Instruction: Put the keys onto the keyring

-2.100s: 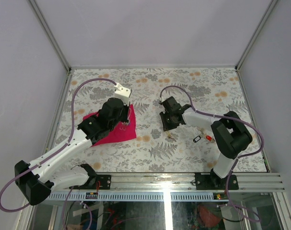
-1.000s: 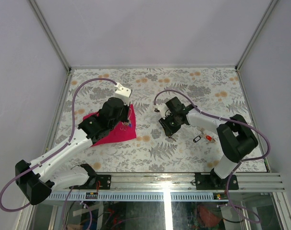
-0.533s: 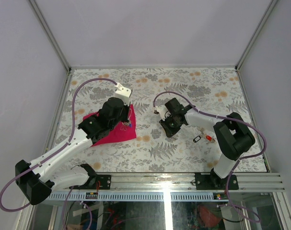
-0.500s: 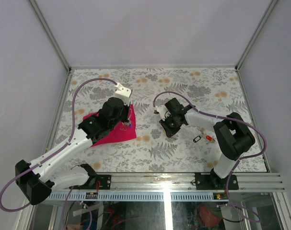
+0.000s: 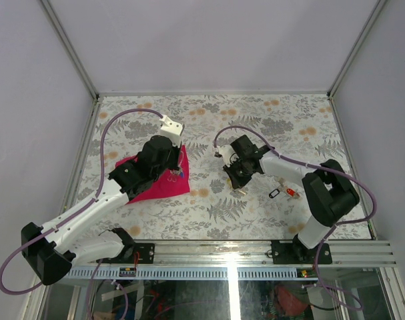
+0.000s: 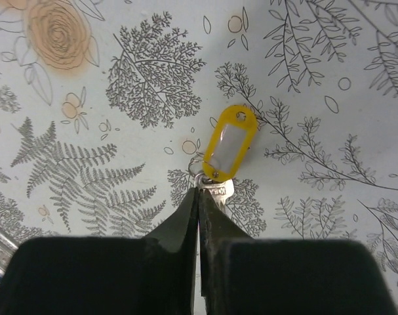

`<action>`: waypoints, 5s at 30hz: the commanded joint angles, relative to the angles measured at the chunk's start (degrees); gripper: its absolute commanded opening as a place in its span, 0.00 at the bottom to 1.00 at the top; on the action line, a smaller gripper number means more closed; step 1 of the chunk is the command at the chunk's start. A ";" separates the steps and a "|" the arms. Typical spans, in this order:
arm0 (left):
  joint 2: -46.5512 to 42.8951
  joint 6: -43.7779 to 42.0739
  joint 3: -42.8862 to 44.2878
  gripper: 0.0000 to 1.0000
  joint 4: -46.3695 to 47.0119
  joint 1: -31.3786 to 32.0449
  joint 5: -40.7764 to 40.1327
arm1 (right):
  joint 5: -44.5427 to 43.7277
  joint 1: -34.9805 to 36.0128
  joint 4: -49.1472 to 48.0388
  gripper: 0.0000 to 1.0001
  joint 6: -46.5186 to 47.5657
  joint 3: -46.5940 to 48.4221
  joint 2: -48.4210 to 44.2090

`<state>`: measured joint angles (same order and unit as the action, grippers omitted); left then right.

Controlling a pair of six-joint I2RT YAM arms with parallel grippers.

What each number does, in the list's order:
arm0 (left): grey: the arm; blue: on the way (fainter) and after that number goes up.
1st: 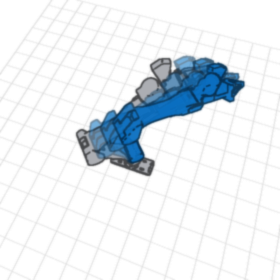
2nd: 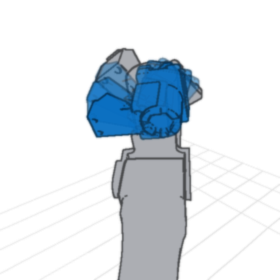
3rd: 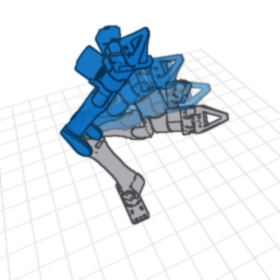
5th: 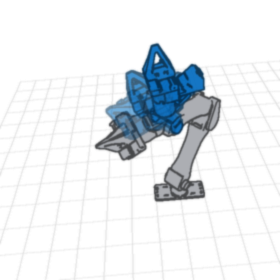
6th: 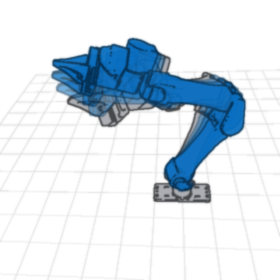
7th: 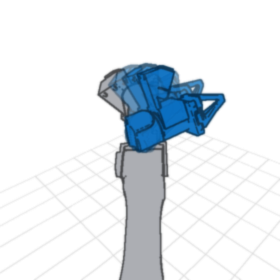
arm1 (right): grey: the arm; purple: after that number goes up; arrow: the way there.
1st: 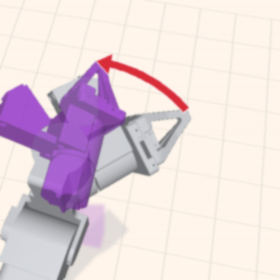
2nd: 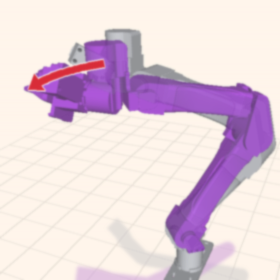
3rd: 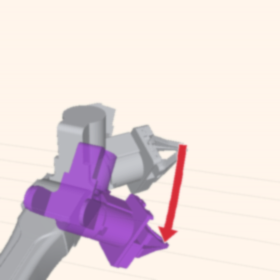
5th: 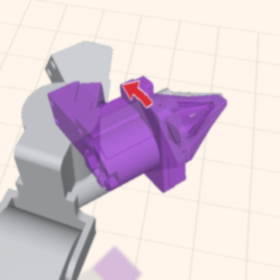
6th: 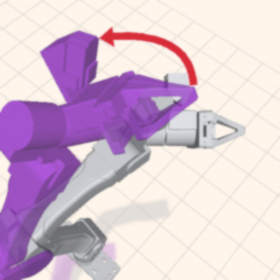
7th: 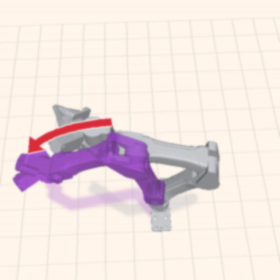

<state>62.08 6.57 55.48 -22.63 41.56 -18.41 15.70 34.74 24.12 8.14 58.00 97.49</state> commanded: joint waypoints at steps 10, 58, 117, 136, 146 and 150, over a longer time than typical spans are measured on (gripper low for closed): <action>-1.36 -0.62 0.33 0.00 4.04 -0.52 -0.33 | 3.89 -0.11 0.79 0.42 4.21 2.37 -4.70; -1.19 -0.68 0.19 0.00 4.09 -0.94 0.07 | 5.16 1.03 4.52 0.36 3.71 8.95 3.57; -1.00 -0.22 0.18 0.00 4.09 -1.21 -0.33 | -35.14 13.02 6.74 0.20 -47.38 9.31 7.30; -1.11 -0.20 0.11 0.00 4.17 -1.26 -0.19 | -34.98 12.92 5.56 0.00 -41.22 6.91 -1.38; -2.37 -0.22 -0.46 0.00 4.91 -1.21 0.33 | -20.50 5.81 -4.16 0.00 -37.55 -1.69 -17.56; -3.36 -0.44 -1.03 0.00 5.81 -1.22 1.24 | -11.83 1.69 -12.23 0.00 -34.52 -7.72 -25.09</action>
<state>60.80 6.59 55.29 -22.20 40.75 -18.17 -6.55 39.97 21.56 -30.13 54.85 79.83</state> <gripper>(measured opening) 0.044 0.009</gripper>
